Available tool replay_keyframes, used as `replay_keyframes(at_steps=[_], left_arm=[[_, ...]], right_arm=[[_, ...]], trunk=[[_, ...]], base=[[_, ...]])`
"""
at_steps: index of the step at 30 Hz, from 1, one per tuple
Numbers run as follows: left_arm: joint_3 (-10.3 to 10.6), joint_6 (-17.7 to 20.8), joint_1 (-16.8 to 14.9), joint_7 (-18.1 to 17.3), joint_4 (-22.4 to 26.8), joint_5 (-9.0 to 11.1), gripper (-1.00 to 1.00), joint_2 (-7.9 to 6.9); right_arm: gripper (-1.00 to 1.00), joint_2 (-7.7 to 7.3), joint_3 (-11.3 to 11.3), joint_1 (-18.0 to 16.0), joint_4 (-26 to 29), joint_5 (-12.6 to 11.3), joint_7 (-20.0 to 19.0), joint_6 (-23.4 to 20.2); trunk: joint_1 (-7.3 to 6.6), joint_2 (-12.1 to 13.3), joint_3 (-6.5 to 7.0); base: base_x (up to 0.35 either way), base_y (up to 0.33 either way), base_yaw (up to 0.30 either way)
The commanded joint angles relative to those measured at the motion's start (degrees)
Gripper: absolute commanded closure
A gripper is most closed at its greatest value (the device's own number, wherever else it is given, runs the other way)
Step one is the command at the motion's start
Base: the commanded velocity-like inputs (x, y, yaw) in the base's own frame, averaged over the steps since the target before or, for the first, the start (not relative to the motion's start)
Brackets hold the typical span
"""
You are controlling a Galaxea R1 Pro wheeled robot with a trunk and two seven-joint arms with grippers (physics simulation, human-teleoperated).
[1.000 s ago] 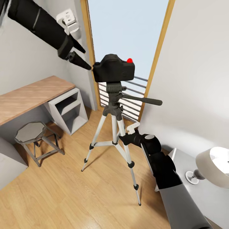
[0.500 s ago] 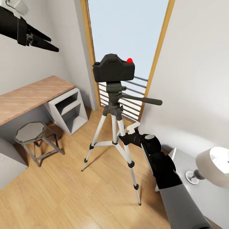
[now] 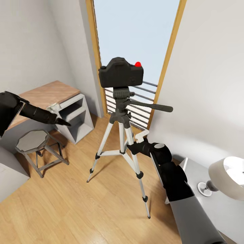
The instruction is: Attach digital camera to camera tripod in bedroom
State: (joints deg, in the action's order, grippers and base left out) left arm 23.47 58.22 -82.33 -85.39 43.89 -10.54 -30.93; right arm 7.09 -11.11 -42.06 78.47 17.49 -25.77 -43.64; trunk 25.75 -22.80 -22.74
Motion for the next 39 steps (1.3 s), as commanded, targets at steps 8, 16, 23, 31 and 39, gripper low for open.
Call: replay_keyframes(at_steps=[8, 16, 23, 31, 39], left_arm=[[-0.3, -7.8, 6.7, 13.5, -30.1, 1.2, -1.00, 5.56], [-0.6, -28.1, 9.8, 28.2, -42.1, 12.7, -1.00, 10.19], [-0.8, -35.8, 19.4, 42.2, -43.6, 22.3, -1.00, 10.95], [-0.9, -42.8, 31.5, 60.9, -43.8, 39.2, -1.00, 11.43], [-0.9, -54.0, 47.7, 73.1, -43.9, 63.2, -1.00, 14.35]], right_arm=[[1.00, 0.03, 0.0, 0.0, 0.1, 1.4, -0.4, 0.0], [1.00, 0.03, 0.0, 0.0, 0.0, 1.4, -0.5, 0.0], [1.00, 0.03, 0.1, 0.0, -1.3, 1.6, -0.5, 0.0], [1.00, 0.03, 0.2, 0.0, -1.9, 1.5, -0.5, 0.0], [1.00, 0.03, 0.2, 0.0, -2.0, 1.5, -0.6, 0.0]], trunk=[[0.03, -0.1, -0.10], [0.03, -0.1, -0.10], [0.03, -0.1, -0.10], [0.03, -0.1, -0.10], [0.03, -0.1, -0.10]], base=[[0.000, 0.000, 0.000], [0.000, 0.000, 0.000], [0.000, 0.000, 0.000], [0.000, 0.000, 0.000], [0.000, 0.000, 0.000]])
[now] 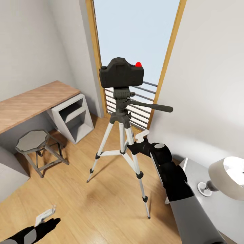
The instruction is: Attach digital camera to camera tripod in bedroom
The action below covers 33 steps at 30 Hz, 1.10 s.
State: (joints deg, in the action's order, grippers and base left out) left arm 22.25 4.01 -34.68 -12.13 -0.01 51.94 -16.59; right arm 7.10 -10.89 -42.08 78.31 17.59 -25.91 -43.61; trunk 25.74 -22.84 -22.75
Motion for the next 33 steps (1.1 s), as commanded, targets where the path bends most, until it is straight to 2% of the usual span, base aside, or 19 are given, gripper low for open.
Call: replay_keyframes(at_steps=[1, 5, 10, 11, 17, 18, 26, 27, 33], left_arm=[[0.3, -1.4, 2.6, 0.8, 0.0, 3.2, -1.00, 0.73], [0.3, -3.4, 6.5, 2.1, 0.0, 5.8, -1.00, 2.38], [0.3, -4.1, 10.0, 4.4, 0.0, 7.0, -1.00, 4.19], [0.3, -4.1, 11.2, 6.0, 0.0, 7.2, -1.00, 4.94], [0.4, -3.8, 13.8, 11.9, -0.1, 7.5, -1.00, 7.77], [0.5, -3.5, 14.3, 13.5, -0.1, 7.5, -1.00, 8.60], [0.7, -2.2, 15.5, 16.0, 0.0, 7.5, -1.00, 9.89], [0.7, -2.2, 15.5, 16.1, 0.0, 7.5, -1.00, 9.95], [0.7, -2.3, 15.7, 16.5, 0.0, 7.6, -1.00, 10.21]], right_arm=[[1.00, 0.02, 0.0, 0.0, -1.8, 1.5, -0.4, -0.1], [1.00, 0.02, 0.0, 0.0, -1.8, 1.5, -0.4, -0.1], [1.00, 0.02, 0.0, 0.0, -1.8, 1.4, -0.4, -0.1], [1.00, 0.02, 0.0, 0.0, -1.8, 1.3, -0.3, -0.1], [1.00, 0.02, 0.0, 0.0, -1.8, 1.3, -0.3, -0.1], [1.00, 0.02, 0.0, 0.0, -1.8, 1.4, -0.3, 0.0], [1.00, 0.02, 0.1, 0.0, -1.8, 1.3, -0.2, -0.1], [-1.00, 0.02, 0.1, 0.0, -1.8, 1.3, -0.2, -0.1], [-1.00, 0.02, 0.2, 0.0, -1.8, 1.2, -0.3, -0.4]], trunk=[[0.05, -0.1, -0.09], [0.05, -0.1, -0.09], [0.05, -0.1, -0.09], [0.05, -0.1, -0.09], [0.05, -0.1, -0.09], [0.05, -0.1, -0.09], [0.05, -0.1, -0.09], [0.05, -0.1, -0.09], [0.05, -0.1, -0.09]], base=[[0.000, 0.000, 0.000], [0.000, 0.000, 0.000], [0.000, 0.000, 0.000], [0.000, 0.000, 0.000], [0.000, 0.000, 0.000], [0.000, 0.000, 0.000], [0.000, 0.000, 0.000], [0.000, 0.000, 0.000], [0.000, 0.000, 0.000]])
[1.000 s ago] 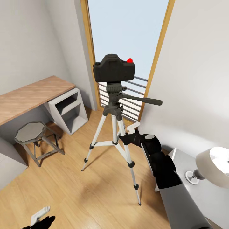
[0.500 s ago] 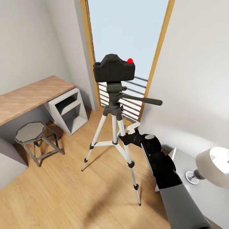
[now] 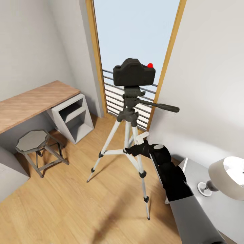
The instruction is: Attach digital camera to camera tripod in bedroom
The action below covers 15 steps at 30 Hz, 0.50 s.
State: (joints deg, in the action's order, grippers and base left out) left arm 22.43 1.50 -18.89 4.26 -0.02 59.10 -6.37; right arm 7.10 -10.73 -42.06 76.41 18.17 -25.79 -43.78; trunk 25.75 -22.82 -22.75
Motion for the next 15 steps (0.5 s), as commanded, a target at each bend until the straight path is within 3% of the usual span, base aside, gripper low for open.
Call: replay_keyframes(at_steps=[1, 8, 15], left_arm=[[0.5, 0.1, 0.0, 0.2, 0.0, 0.4, -1.00, 0.02], [0.7, 0.1, 0.0, 0.2, 0.1, 0.3, -1.00, 0.18], [0.8, 0.1, 0.0, 0.2, 0.1, 0.3, -1.00, 0.21]], right_arm=[[-1.00, 0.02, 0.0, 0.0, 0.1, 0.6, -0.5, -0.2], [-1.00, 0.02, 0.0, 0.0, 0.1, 0.8, -0.5, -0.3], [-1.00, -0.01, 0.0, 0.0, 0.1, 0.7, -0.6, -0.3]], trunk=[[0.03, -0.1, -0.08], [0.03, -0.1, -0.08], [0.03, -0.1, -0.08]], base=[[0.000, 0.000, 0.000], [-0.024, 0.000, 0.000], [-0.235, 0.000, 0.000]])
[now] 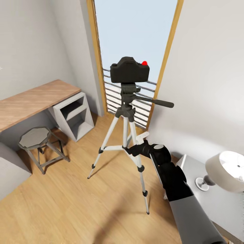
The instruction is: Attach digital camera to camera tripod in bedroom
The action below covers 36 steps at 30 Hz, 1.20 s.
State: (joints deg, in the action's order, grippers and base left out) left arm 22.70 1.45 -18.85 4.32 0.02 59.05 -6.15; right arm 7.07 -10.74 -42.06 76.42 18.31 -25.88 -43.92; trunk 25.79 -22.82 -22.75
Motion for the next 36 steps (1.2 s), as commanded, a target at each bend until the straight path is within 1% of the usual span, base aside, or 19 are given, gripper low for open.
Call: replay_keyframes(at_steps=[1, 9, 12, 18, 22, 26, 36], left_arm=[[0.5, 0.2, 0.0, 0.2, 0.0, 0.4, -1.00, 0.00], [0.5, 0.2, 0.0, 0.1, 0.0, 0.4, -1.00, 0.00], [0.5, 0.3, 0.0, 0.1, 0.0, 0.4, -1.00, 0.00], [0.5, 0.3, 0.0, 0.1, 0.0, 0.4, -1.00, 0.00], [0.5, 0.3, 0.0, 0.1, 0.0, 0.4, -1.00, 0.00], [0.5, 0.3, 0.0, 0.1, 0.0, 0.4, -1.00, 0.00], [0.5, 0.4, 0.0, 0.1, 0.0, 0.4, -1.00, 0.00]], right_arm=[[-1.00, 0.01, 0.0, 0.0, 0.1, 0.6, -0.5, -0.2], [-1.00, -0.19, 0.1, 0.0, 0.1, 0.7, -0.5, -0.3], [-1.00, -0.76, 0.1, 0.0, 0.1, 0.7, -0.5, -0.3], [-1.00, -2.38, 0.1, 0.0, 0.1, 0.6, -0.3, -0.2], [-1.00, -3.02, 0.1, 0.0, 0.1, 0.5, -0.3, -0.1], [-1.00, -3.30, 0.2, 0.0, 0.0, 0.4, -0.1, -0.1], [-1.00, -3.53, 0.2, 0.0, 0.0, 0.3, 1.5, 0.0]], trunk=[[0.00, -0.1, -0.09], [0.00, -0.1, -0.09], [0.00, -0.1, -0.09], [0.00, -0.1, -0.09], [0.00, -0.1, -0.09], [0.00, -0.1, -0.09], [0.00, -0.1, -0.09]], base=[[-0.304, 0.000, 0.000], [-0.264, 0.000, 0.000], [-0.094, 0.000, 0.000], [-0.037, 0.000, 0.000], [-0.018, 0.000, 0.000], [-0.122, 0.000, 0.000], [-0.225, 0.000, 0.000]])
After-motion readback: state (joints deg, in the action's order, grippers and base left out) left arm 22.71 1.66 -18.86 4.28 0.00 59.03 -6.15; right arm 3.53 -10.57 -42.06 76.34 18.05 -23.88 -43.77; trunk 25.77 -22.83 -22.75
